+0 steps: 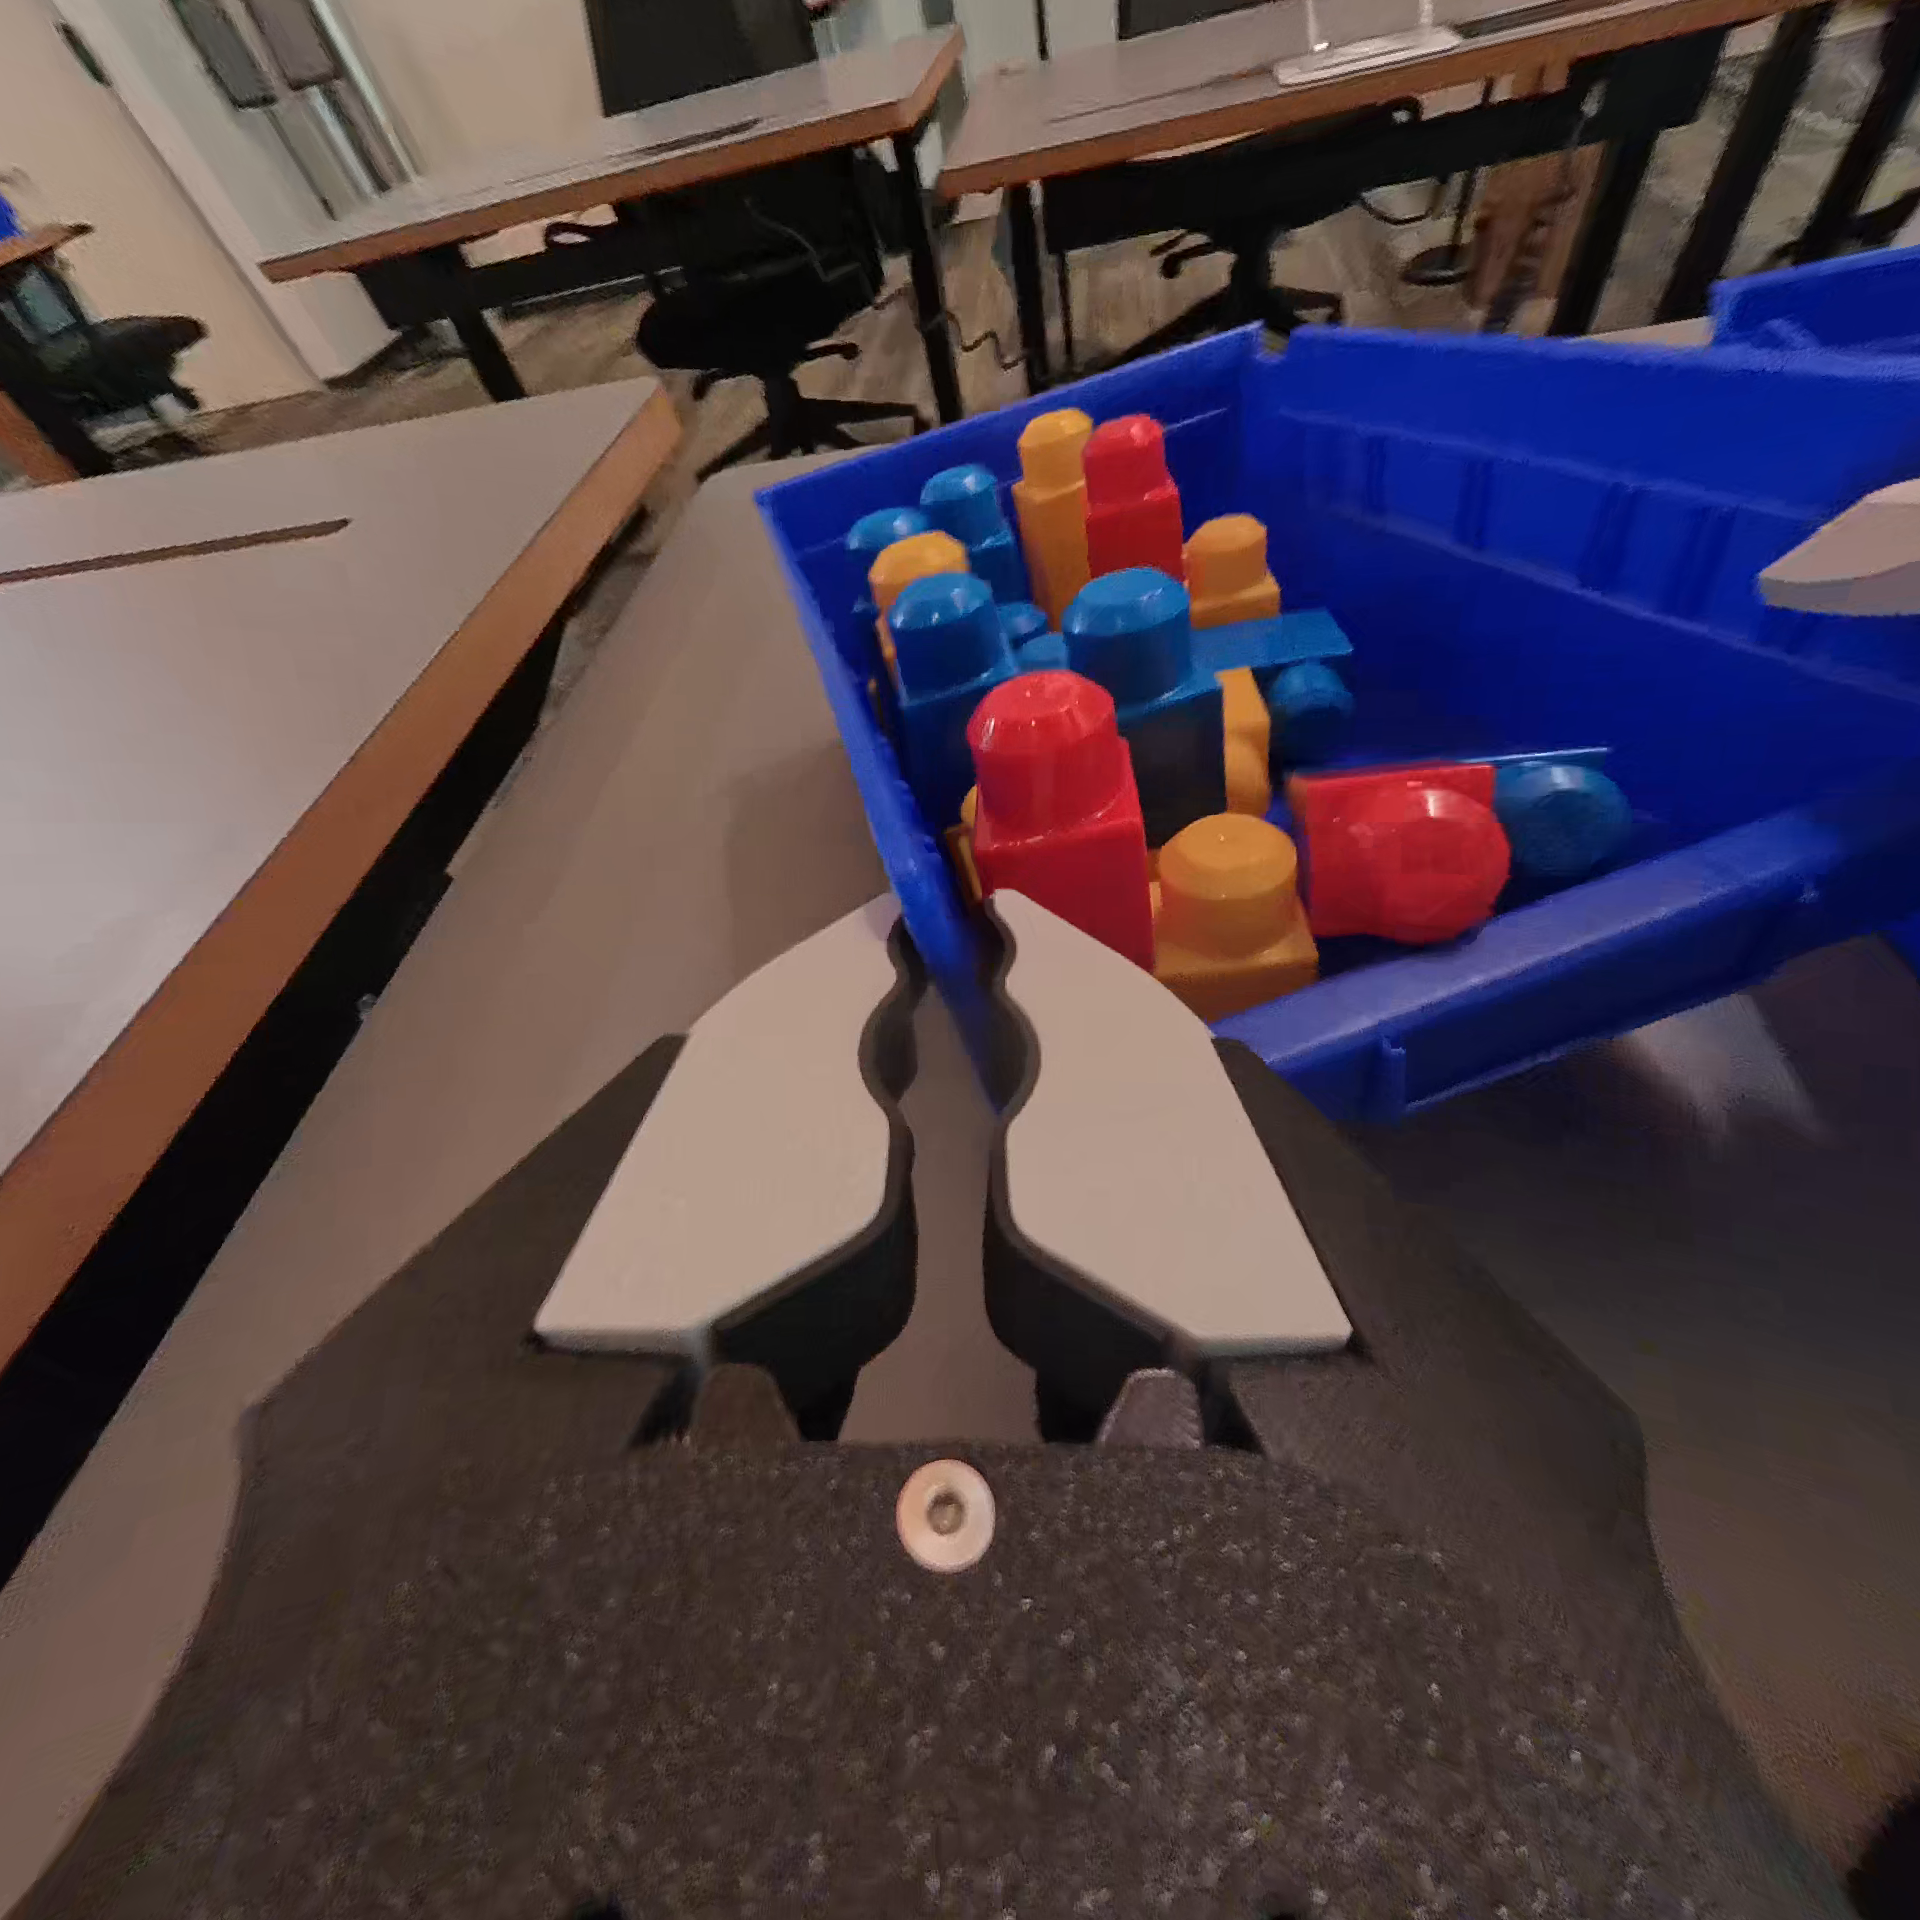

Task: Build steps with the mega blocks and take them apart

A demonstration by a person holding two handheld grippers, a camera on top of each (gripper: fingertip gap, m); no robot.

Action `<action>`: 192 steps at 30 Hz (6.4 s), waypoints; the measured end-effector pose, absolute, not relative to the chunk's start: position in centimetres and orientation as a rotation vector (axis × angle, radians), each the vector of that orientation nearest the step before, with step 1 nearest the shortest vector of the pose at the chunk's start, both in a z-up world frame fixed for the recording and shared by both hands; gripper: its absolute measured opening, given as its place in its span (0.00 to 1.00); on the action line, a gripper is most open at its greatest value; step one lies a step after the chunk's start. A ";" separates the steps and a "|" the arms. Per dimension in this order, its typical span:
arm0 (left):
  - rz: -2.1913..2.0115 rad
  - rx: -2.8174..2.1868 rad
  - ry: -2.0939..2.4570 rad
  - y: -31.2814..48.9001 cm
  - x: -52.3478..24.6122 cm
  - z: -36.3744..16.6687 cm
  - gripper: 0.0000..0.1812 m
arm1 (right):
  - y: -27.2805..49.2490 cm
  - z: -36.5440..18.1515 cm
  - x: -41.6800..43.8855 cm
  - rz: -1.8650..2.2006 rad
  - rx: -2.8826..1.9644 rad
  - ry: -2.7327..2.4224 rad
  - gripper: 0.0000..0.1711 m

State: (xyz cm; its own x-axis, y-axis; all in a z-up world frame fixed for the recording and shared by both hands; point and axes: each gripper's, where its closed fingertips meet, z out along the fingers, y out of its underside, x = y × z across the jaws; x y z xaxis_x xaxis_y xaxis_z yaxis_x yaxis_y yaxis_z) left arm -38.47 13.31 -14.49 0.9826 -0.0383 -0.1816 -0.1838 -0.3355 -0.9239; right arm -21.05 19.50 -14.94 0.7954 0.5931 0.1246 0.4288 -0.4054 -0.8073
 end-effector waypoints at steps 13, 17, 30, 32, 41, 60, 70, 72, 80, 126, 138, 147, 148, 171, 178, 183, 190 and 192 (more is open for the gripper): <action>0.039 -2.000 -0.002 13.7 -39.3 -19.5 0.03 | 18.3 -14.9 -20.3 0.046 -1.976 -0.908 0.15; 0.057 -1.998 0.003 13.8 -39.3 -19.5 0.03 | 17.6 -11.7 -18.6 0.177 -1.887 -0.768 0.16; 0.110 -1.787 0.049 12.6 -38.3 -13.6 0.11 | 13.4 -10.8 1.9 -0.021 -1.923 -0.351 0.33; 0.107 -1.768 0.067 12.4 -37.6 -13.0 0.11 | 12.8 -12.5 4.6 -0.040 -1.995 -0.312 0.36; 0.073 -1.728 0.152 12.3 -34.0 -11.6 0.11 | 11.7 -19.0 6.0 0.095 -2.291 -0.354 0.10; 0.040 -1.722 0.193 11.9 -32.8 -12.0 0.10 | 8.5 -12.9 13.7 0.341 -2.073 -0.222 0.02; 0.030 -1.728 0.191 11.9 -32.9 -12.6 0.10 | 6.3 -9.0 25.1 0.323 -1.819 0.135 0.02; 0.034 -1.730 0.187 11.9 -33.1 -12.7 0.10 | 5.8 -8.7 27.9 0.255 -1.785 0.202 0.02; 0.030 -1.717 0.115 11.7 -35.0 -12.6 0.10 | 4.6 -11.4 37.3 -0.018 -1.802 0.432 0.02; 0.014 -1.886 0.033 12.2 -40.3 -16.6 0.31 | 4.7 -20.0 39.0 -0.299 -2.085 0.489 0.03; 0.120 -2.004 0.139 13.6 -39.0 -18.8 0.03 | 10.2 -20.1 39.0 -0.337 -2.109 0.498 0.03; 0.173 -2.040 0.052 15.7 -39.0 -18.9 0.03 | 10.5 -19.7 38.8 -0.379 -2.031 0.462 0.09; 0.177 -2.041 0.051 16.1 -38.8 -18.9 0.03 | 10.5 -19.6 38.7 -0.372 -2.018 0.460 0.13; 0.024 -2.003 0.474 17.7 -29.2 -13.3 0.15 | 18.1 -5.4 15.8 0.246 -1.499 -0.157 0.20; 0.073 -2.319 0.794 19.1 -27.3 -18.0 0.15 | 18.9 -11.6 10.0 0.352 -1.541 -0.423 0.13; 0.102 -2.567 0.902 20.3 -27.1 -20.6 0.19 | 18.7 -12.2 10.0 0.384 -1.560 -0.432 0.11; 0.284 -2.808 1.040 20.8 -27.8 -22.9 0.23 | 18.7 -13.0 9.8 0.409 -1.592 -0.448 0.10; 0.319 -2.859 1.068 20.9 -28.1 -23.5 0.24 | 18.7 -13.2 9.6 0.413 -1.597 -0.455 0.10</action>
State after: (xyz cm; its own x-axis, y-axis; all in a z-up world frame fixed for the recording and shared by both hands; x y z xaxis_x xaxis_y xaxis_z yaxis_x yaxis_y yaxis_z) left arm -28.08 20.85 -23.50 0.7364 -0.6401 -0.2188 -0.6553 -0.7554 0.0045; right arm 9.61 18.68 -13.15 0.8527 0.5223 0.0065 0.0441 -0.0595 -0.9973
